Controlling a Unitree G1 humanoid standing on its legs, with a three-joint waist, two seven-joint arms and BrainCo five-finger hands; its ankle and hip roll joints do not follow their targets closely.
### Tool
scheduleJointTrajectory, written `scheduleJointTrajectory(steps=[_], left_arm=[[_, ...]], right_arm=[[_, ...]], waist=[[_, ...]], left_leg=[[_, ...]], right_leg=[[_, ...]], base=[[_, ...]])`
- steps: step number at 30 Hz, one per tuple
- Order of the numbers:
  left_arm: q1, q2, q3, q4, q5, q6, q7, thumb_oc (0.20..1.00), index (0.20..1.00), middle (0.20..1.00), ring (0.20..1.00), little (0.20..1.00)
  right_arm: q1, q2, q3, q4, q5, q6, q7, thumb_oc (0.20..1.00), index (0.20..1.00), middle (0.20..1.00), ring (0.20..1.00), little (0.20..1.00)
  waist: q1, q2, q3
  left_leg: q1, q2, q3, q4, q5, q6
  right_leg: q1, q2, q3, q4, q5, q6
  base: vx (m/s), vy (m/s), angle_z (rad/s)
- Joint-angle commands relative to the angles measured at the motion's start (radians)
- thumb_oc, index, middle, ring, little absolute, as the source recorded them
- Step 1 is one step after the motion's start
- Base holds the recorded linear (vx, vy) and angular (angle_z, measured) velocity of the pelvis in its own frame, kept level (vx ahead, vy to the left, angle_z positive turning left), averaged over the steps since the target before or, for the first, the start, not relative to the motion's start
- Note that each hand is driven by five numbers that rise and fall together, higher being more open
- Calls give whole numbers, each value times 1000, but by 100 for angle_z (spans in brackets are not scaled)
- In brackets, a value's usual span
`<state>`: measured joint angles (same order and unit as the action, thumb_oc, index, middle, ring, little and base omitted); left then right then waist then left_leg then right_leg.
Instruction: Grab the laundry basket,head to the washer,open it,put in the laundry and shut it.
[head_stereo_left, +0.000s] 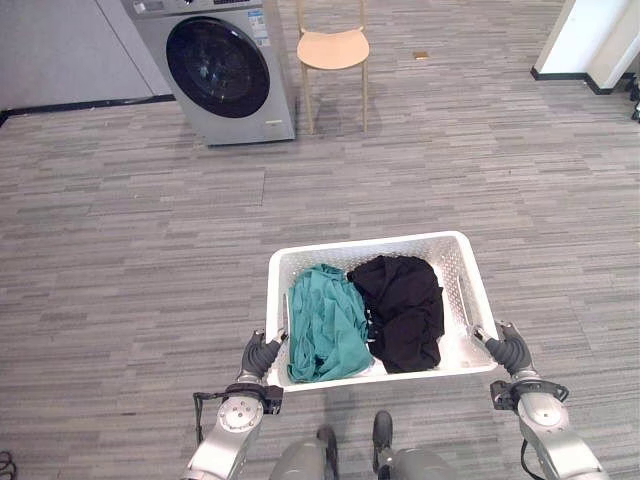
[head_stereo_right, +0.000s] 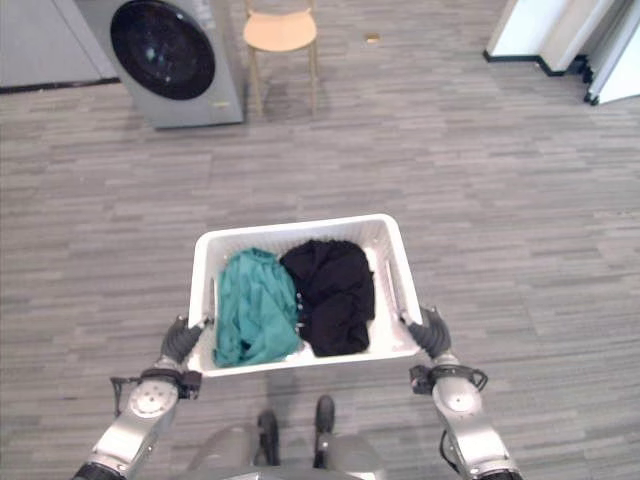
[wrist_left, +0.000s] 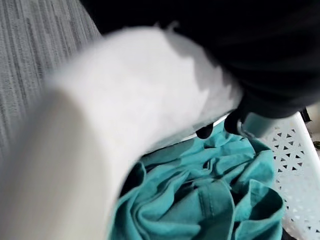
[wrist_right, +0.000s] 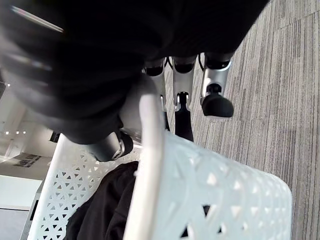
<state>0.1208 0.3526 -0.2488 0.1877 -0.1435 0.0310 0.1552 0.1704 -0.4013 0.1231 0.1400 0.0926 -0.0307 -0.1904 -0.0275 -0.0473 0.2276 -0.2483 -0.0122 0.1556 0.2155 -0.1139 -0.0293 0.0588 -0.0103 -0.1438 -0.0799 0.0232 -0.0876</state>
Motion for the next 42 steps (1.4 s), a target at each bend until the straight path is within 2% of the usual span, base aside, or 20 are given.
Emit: scheduleJointTrajectory(steps=[1,3,6,8,9,10,11,13,15,18,20,22,24,27,32,33,34,38,41,42], left_arm=[[-18,-8,6,-104,-43,-109,-52,200,200,200,200,200],[-12,-10,10,-106,-37,-109,-52,200,200,200,200,200],[-10,-11,16,-106,-34,-107,-51,200,200,200,200,200],[2,-11,25,-103,-31,-107,-53,200,200,200,200,200],[10,-5,29,-102,-29,-104,-55,200,200,200,200,200],[10,-5,29,-102,-29,-104,-55,200,200,200,200,200],[7,5,29,-100,-35,-100,-54,200,200,200,200,200],[8,19,37,-101,-39,-101,-45,200,200,200,200,200],[5,26,40,-98,-42,-101,-37,200,200,200,200,200],[14,37,43,-107,-55,-104,-43,200,200,200,200,200],[22,31,49,-101,-58,-104,-48,200,200,200,200,200],[20,23,53,-91,-55,-104,-46,200,200,200,200,200],[17,20,61,-81,-44,-107,-44,200,200,200,200,200],[26,13,55,-76,-37,-114,-62,200,200,200,200,200],[22,-11,36,-76,-42,-111,-59,200,200,200,200,200],[10,-13,30,-68,-43,-112,-59,200,200,200,200,200],[5,-17,29,-61,-45,-110,-54,200,200,200,200,200],[-8,-24,23,-57,-50,-106,-53,200,200,200,200,200],[-3,-26,26,-57,-48,-106,-51,200,200,200,200,200],[5,-26,35,-55,-46,-106,-53,200,200,200,200,200]], right_arm=[[-21,4,-15,-86,92,-100,45,200,200,200,200,200],[-22,7,-17,-84,86,-101,39,200,200,200,200,200],[-28,10,-19,-81,83,-99,36,200,200,200,200,200],[-25,20,-10,-87,72,-97,47,200,200,200,200,200],[-27,36,0,-84,67,-95,58,200,200,200,200,200],[-28,36,0,-84,67,-94,58,200,200,200,200,200],[-40,50,15,-77,59,-94,69,200,200,200,200,200],[-54,58,32,-75,47,-95,71,200,200,200,200,200],[-66,64,43,-73,46,-90,82,200,200,200,200,200],[-78,61,54,-67,66,-88,89,200,200,200,200,200],[-74,62,53,-60,74,-86,87,200,200,200,200,200],[-71,64,53,-57,81,-84,89,200,200,200,200,200],[-60,64,46,-51,77,-84,91,200,200,200,200,200],[-24,58,32,-59,77,-84,103,200,200,200,200,200],[-13,38,14,-56,90,-93,94,200,200,200,200,200],[-10,25,3,-53,87,-92,87,200,200,200,200,200],[-9,22,-3,-49,88,-91,80,200,200,200,200,200],[-5,9,-24,-55,87,-89,70,200,200,200,200,200],[-11,5,-21,-53,84,-88,71,200,200,200,200,200],[-18,2,-22,-42,73,-81,66,200,200,200,200,200]], waist=[[28,28,-36],[39,35,-37],[50,32,-44],[59,34,-69],[67,16,-95],[70,18,-98],[78,1,-102],[76,-6,-92],[60,5,-74],[40,14,-51],[28,9,-48],[19,0,-46],[8,-10,-46],[-12,-21,-68],[-26,-5,-90],[-31,3,-98],[-34,5,-100],[-32,9,-98],[-16,10,-91],[5,21,-78]], left_leg=[[38,9,44,-169,184,-3],[17,22,64,-240,216,-11],[6,35,96,-248,236,-13],[28,42,90,-235,245,3],[41,31,88,-200,218,20],[37,35,90,-199,219,19],[56,26,99,-165,182,46],[93,14,109,-152,143,71],[164,20,116,-174,115,80],[253,18,116,-184,63,80],[313,12,108,-192,19,72],[363,6,93,-187,-17,67],[397,8,76,-182,-46,54],[445,2,26,-161,-97,56],[438,33,-13,-90,-77,27],[423,57,-14,-36,-35,-4],[410,70,-9,-11,-4,-16],[327,57,27,-76,-7,-2],[251,41,38,-92,19,2],[173,58,85,-146,108,-17]], right_leg=[[31,19,17,61,-126,146],[68,28,33,68,-153,144],[118,26,55,73,-180,144],[158,19,74,79,-203,151],[170,-12,92,121,-218,170],[165,-9,95,120,-215,169],[116,-39,112,273,-168,202],[31,-57,121,425,-103,234],[-91,-48,95,499,-80,228],[-173,-34,14,387,-105,211],[-199,-27,-27,263,-90,209],[-228,-26,-72,140,-40,216],[-265,-30,-74,90,-11,228],[-240,-22,0,82,26,221],[-202,-12,3,104,22,184],[-175,-7,-14,103,3,172],[-157,-8,-28,100,-11,163],[-101,-35,-78,76,-60,165],[-72,-38,-80,75,-79,164],[-23,-34,-93,71,-98,168]], base=[[390,58,5],[419,80,-23],[437,109,-48],[493,167,-33],[342,137,-62],[605,247,-91],[364,160,-95],[372,171,-57],[256,120,-28],[297,62,-30],[386,3,-13],[439,-38,18],[398,-85,4],[368,-116,42],[364,-180,60],[302,-171,5],[374,-205,12],[221,-74,46],[226,-36,33],[299,-5,-23]])
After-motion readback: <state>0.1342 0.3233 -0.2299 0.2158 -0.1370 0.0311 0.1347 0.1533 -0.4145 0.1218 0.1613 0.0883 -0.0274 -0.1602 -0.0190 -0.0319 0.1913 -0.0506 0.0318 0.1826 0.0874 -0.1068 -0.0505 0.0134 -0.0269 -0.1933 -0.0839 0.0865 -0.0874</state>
